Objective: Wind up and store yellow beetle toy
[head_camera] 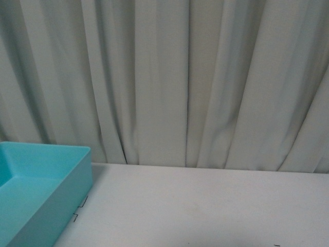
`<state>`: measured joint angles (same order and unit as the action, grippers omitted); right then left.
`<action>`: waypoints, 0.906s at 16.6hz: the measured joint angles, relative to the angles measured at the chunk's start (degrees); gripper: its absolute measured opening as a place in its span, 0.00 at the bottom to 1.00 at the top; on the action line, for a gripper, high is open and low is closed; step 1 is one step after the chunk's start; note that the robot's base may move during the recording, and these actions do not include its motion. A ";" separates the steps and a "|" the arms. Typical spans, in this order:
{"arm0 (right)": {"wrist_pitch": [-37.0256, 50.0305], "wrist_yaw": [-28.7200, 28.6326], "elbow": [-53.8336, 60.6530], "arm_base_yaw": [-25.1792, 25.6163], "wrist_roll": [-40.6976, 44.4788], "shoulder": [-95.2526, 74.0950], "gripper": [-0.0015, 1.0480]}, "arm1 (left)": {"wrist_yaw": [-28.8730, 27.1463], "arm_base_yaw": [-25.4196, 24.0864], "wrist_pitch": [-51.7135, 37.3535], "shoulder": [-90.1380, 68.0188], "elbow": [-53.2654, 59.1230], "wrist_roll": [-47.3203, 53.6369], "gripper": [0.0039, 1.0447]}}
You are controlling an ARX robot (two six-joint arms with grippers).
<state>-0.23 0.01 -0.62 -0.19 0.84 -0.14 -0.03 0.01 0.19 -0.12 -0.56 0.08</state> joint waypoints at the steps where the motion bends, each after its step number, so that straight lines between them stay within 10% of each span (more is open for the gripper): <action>1: 0.02 0.00 0.00 0.00 0.00 0.00 0.60 | 0.00 0.00 0.00 0.00 0.00 0.00 0.94; 5: 0.00 0.00 0.00 0.00 0.00 0.00 0.94 | 0.00 0.00 0.00 0.00 0.00 0.00 0.94; 13: 0.00 0.00 0.00 0.00 -0.02 0.00 0.94 | -0.04 0.00 0.07 0.00 0.00 0.00 0.94; 15: 0.02 -0.02 0.00 0.00 0.02 0.00 0.94 | -15.76 7.13 13.18 -8.66 -5.53 -8.07 0.94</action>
<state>-0.21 -0.01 -0.62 -0.19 0.86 -0.14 -15.79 7.14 13.37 -8.78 -6.09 -7.99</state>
